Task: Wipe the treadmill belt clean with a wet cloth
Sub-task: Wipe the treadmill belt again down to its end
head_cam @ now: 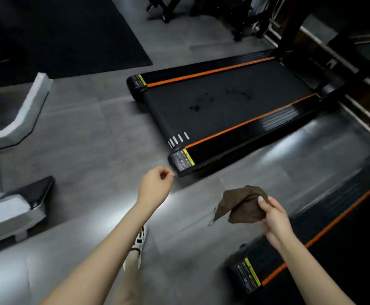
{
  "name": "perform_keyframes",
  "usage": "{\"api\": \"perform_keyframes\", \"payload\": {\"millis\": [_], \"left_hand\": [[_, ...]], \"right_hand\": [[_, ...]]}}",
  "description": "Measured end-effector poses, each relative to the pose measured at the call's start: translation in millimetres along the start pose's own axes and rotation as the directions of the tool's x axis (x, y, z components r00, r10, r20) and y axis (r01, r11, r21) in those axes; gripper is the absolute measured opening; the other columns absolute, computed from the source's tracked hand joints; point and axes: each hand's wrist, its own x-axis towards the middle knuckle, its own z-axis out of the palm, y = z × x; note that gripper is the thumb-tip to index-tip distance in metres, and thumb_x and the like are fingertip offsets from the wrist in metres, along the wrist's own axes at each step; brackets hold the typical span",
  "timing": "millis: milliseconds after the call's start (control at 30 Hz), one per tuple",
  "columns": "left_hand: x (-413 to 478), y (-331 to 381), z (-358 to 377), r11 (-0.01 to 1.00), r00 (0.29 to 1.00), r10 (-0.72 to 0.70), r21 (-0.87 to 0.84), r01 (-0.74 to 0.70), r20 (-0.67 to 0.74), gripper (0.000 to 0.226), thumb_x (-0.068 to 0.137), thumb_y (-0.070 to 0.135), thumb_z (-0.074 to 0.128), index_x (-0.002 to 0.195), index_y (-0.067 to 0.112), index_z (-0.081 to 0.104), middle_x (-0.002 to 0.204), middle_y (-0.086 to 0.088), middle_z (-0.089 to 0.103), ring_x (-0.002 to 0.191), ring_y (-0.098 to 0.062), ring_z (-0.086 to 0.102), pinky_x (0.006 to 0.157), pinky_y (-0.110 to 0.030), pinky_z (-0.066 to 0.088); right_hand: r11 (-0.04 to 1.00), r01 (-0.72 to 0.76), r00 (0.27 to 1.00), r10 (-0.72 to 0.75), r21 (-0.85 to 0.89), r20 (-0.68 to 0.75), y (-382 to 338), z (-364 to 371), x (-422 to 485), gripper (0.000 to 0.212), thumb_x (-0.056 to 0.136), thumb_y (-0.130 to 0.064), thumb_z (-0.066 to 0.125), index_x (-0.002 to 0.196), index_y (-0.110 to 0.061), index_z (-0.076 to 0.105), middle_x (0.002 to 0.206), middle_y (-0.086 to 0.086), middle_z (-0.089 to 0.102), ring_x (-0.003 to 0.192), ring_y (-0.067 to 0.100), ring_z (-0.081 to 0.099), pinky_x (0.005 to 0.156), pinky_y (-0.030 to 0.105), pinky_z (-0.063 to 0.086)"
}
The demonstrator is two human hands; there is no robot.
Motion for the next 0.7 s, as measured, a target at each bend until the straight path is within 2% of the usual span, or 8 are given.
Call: {"api": "perform_keyframes", "payload": {"millis": [133,200,300,367,433,533,633,700], "left_hand": [[119,19,20,0.995,0.999,0.039,0.086,-0.041,0.029,0.016,0.093,0.014,0.052,0.078,0.018,0.057,0.081,-0.005,0.067,0.079,-0.022,0.061,0.065,-0.027,0.04],[168,29,37,0.99,0.997,0.056,0.127,-0.061,0.046,0.012,0.093,0.015,0.052,0.082,0.018,0.058,0.077,0.001,0.064,0.077,-0.018,0.059,0.061,-0.024,0.039],[237,47,69,0.984,0.994,0.084,0.153,-0.094,0.073,0.015,0.092,0.014,0.051,0.08,0.023,0.056,0.07,0.013,0.058,0.068,-0.01,0.054,0.053,-0.008,0.035],[280,60,96,0.981,0.992,0.096,0.159,-0.109,0.084,0.015,0.092,0.013,0.05,0.081,0.021,0.057,0.069,0.014,0.056,0.065,-0.006,0.052,0.053,-0.006,0.035],[321,72,126,0.979,0.992,0.094,0.175,-0.108,0.088,0.015,0.092,0.012,0.049,0.084,0.019,0.059,0.071,0.012,0.057,0.062,-0.003,0.051,0.053,-0.006,0.035],[377,87,182,0.975,0.993,0.1,0.194,-0.11,0.061,0.014,0.092,0.012,0.05,0.085,0.019,0.06,0.071,0.015,0.056,0.063,0.0,0.05,0.053,-0.005,0.035],[425,99,249,0.977,0.997,0.075,0.201,-0.077,0.017,0.014,0.093,0.013,0.05,0.086,0.018,0.061,0.07,0.015,0.054,0.064,0.0,0.049,0.054,-0.004,0.034],[454,106,298,0.975,0.998,0.067,0.211,-0.067,0.007,0.013,0.093,0.014,0.049,0.087,0.017,0.061,0.07,0.015,0.054,0.064,0.0,0.049,0.053,-0.006,0.033]], "right_hand": [[0.993,-0.038,0.997,0.046,0.115,-0.07,-36,49,89,0.013,0.096,-0.011,0.051,0.105,-0.007,0.06,0.103,0.015,0.065,0.093,0.026,0.063,0.083,0.042,0.051],[0.991,-0.035,0.994,0.049,0.132,-0.1,-56,63,134,0.012,0.097,-0.014,0.049,0.103,-0.014,0.06,0.101,0.009,0.066,0.089,0.021,0.063,0.075,0.037,0.054],[0.981,-0.035,0.99,0.061,0.19,-0.131,-89,74,201,0.013,0.097,-0.016,0.048,0.1,-0.02,0.06,0.091,0.001,0.069,0.086,0.015,0.064,0.068,0.031,0.056],[0.976,-0.022,0.988,0.055,0.217,-0.144,-113,76,250,0.014,0.097,-0.016,0.048,0.095,-0.024,0.06,0.08,-0.004,0.072,0.082,0.013,0.065,0.063,0.027,0.056],[0.979,-0.016,0.987,0.048,0.205,-0.156,-135,73,301,0.014,0.097,-0.017,0.048,0.093,-0.026,0.059,0.076,-0.008,0.072,0.08,0.011,0.065,0.066,0.028,0.056],[0.983,-0.007,0.984,0.04,0.181,-0.175,-161,58,384,0.011,0.096,-0.018,0.049,0.095,-0.026,0.057,0.089,-0.005,0.069,0.084,0.011,0.064,0.075,0.033,0.051],[0.99,-0.008,0.983,0.034,0.14,-0.181,-185,34,464,0.011,0.096,-0.02,0.05,0.089,-0.026,0.055,0.09,-0.005,0.066,0.082,0.011,0.062,0.069,0.03,0.049],[0.991,0.009,0.982,0.016,0.131,-0.19,-200,12,516,0.012,0.096,-0.019,0.05,0.087,-0.026,0.055,0.09,-0.004,0.065,0.081,0.012,0.062,0.071,0.032,0.048]]}}
